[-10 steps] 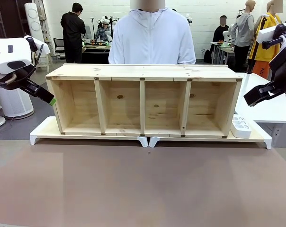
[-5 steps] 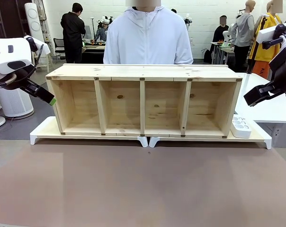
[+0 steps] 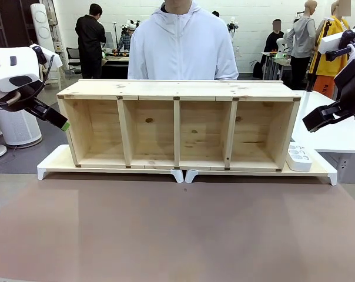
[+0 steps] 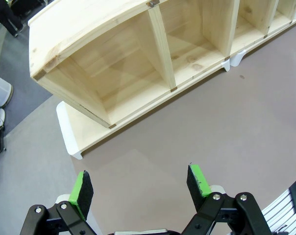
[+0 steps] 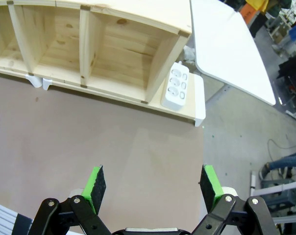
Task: Perform cable management.
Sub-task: When the cord part of the Power Cable appears at the lower middle area of the table and stops, grasp the cord part of the Power Cable.
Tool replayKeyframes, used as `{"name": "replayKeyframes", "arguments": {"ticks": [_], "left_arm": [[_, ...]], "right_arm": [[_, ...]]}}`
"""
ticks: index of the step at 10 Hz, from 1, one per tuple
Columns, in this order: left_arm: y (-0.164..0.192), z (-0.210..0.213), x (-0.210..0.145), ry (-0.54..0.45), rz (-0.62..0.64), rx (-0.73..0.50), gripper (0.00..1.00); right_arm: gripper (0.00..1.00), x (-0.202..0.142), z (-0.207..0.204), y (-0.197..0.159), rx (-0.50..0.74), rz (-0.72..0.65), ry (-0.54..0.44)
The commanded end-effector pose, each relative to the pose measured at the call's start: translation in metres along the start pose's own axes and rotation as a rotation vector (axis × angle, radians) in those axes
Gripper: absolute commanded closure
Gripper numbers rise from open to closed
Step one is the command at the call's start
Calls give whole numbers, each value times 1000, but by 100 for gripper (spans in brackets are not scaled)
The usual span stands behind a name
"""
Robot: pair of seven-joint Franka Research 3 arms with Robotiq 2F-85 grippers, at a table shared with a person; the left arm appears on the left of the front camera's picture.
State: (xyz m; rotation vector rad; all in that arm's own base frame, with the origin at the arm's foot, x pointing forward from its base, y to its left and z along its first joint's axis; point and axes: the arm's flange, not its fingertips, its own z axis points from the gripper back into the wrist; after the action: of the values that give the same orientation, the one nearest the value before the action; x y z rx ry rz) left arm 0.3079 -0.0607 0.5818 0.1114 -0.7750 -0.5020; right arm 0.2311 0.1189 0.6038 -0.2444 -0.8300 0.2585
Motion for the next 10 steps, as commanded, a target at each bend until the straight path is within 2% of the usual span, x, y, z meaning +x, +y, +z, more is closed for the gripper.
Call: {"name": "replayKeyframes", "arguments": {"ticks": [1,10], "left_arm": [[0,-1,0,3,-2,1,0],[0,-1,0,3,-2,1,0]], "right_arm": [[0,0,0,0,-3,1,-2],[0,0,0,0,-3,1,-2]]}}
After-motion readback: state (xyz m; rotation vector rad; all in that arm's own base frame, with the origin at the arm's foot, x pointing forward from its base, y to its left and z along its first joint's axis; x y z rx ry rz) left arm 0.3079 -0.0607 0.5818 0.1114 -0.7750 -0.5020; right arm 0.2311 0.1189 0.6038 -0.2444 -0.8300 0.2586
